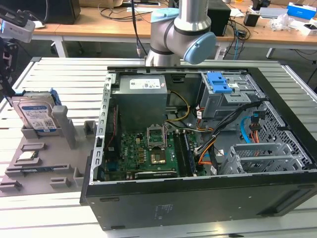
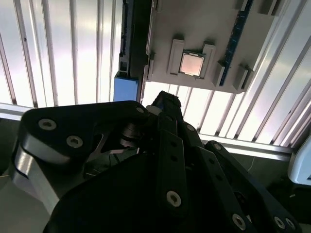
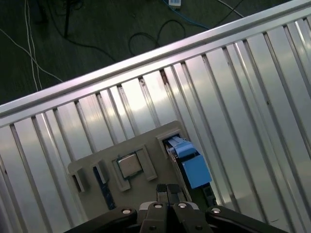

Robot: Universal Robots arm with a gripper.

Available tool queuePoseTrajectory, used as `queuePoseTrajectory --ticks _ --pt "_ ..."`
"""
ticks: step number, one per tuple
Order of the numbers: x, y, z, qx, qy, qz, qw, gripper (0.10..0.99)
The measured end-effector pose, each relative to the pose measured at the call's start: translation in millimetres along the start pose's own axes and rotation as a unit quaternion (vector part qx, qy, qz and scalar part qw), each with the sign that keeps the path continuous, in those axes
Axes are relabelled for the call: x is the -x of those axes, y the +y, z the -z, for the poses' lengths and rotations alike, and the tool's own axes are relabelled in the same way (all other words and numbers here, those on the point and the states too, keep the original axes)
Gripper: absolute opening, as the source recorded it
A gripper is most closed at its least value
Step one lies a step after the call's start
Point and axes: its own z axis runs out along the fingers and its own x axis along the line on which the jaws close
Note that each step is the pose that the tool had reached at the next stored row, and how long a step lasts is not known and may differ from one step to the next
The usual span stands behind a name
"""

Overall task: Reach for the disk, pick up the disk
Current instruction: 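Pick up the disk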

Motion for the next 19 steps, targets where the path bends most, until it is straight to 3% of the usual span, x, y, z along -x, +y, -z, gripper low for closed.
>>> queuePoseTrajectory --ticks 11,14,19 --pt "0.0 0.0 0.0 0.0000 0.0018 0.047 0.9989 0.106" --pt "0.0 0.0 0.0 -0.0001 0.0024 0.063 0.9980 0.106" --pt "0.0 0.0 0.0 -0.0001 0.0039 0.102 0.9948 0.106"
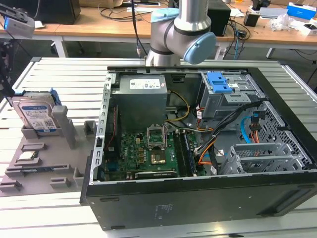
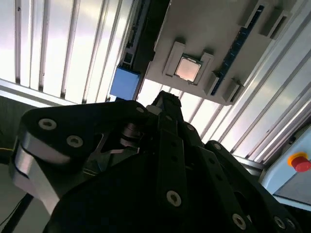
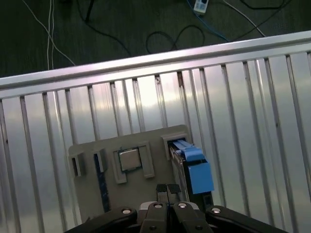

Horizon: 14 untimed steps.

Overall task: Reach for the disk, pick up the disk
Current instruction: 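Pick up the disk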

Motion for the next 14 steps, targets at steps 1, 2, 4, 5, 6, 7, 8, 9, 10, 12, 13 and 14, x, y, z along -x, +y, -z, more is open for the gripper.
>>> queuePoseTrajectory --ticks 1,2,4,5,6,7,8,9,10,12,13,14 --pt "0.0 0.0 0.0 0.0000 0.0004 0.011 0.9999 0.106" --pt "0.0 0.0 0.0 0.0000 0.0009 0.025 0.9997 0.106" --pt "0.0 0.0 0.0 0.0000 0.0012 0.032 0.9995 0.106" --pt "0.0 0.0 0.0 0.0000 0.0012 0.032 0.9995 0.106" --pt "0.0 0.0 0.0 0.0000 0.0012 0.032 0.9995 0.106" --pt "0.0 0.0 0.0 0.0000 0.0012 0.032 0.9995 0.106" --pt "0.0 0.0 0.0 0.0000 0.0012 0.032 0.9995 0.106" --pt "0.0 0.0 0.0 0.0000 0.0013 0.032 0.9995 0.106" --pt "0.0 0.0 0.0 0.0000 0.0013 0.032 0.9995 0.106" --pt "0.0 0.0 0.0 0.0000 0.0013 0.033 0.9995 0.106" --pt "0.0 0.0 0.0 0.0000 0.0013 0.033 0.9995 0.106" --pt "0.0 0.0 0.0 0.0000 0.0013 0.033 0.9995 0.106"
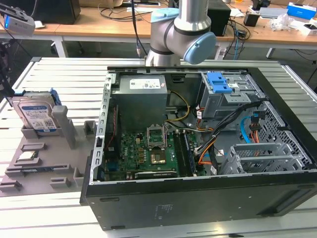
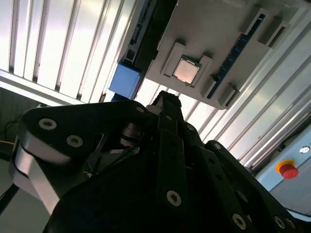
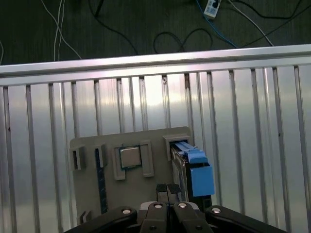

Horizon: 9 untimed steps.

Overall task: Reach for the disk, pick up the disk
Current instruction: 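Pick up the disk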

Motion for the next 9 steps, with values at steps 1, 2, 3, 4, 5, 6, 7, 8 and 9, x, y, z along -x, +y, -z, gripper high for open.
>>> queuePoseTrajectory --ticks 1,2,3,4,5,6,7,8,9 --pt "0.0 0.0 0.0 0.0000 0.0000 0.000 1.0000 0.106" --pt "0.0 0.0 0.0 0.0000 0.0000 0.000 1.0000 0.106" --pt "0.0 0.0 0.0 0.0000 0.0000 0.000 1.0000 0.114" --pt "0.0 0.0 0.0 0.0000 0.0000 0.000 1.0000 0.169" --pt "0.0 0.0 0.0 0.0000 0.0000 0.000 1.0000 0.235" --pt "0.0 0.0 0.0 0.0000 0.0000 0.000 1.0000 0.294" --pt "0.0 0.0 0.0 0.0000 0.0000 0.001 1.0000 0.420" --pt "0.0 0.0 0.0 0.0000 0.0000 0.001 1.0000 0.478" --pt "0.0 0.0 0.0 0.0000 0.0001 0.001 1.0000 0.537"
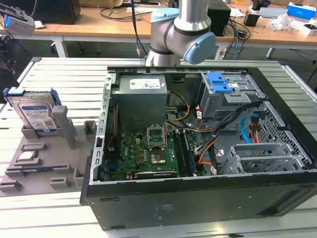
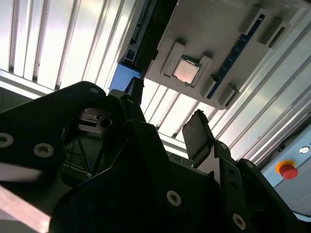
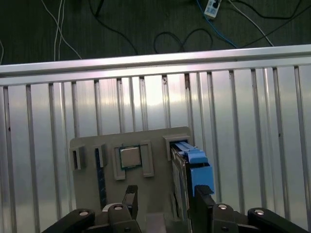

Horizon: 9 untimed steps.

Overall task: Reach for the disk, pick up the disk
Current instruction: 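Pick up the disk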

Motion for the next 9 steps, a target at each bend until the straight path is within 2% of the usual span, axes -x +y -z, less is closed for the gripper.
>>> queuePoseTrajectory --ticks 1,4,9 --pt "0.0 0.0 0.0 0.0000 0.0000 0.000 1.0000 0.600" --pt "1.0 0.1 0.0 0.0000 0.0000 0.000 1.0000 0.600" --pt "9.1 0.6 0.0 0.0000 0.0000 0.000 1.0000 0.600"
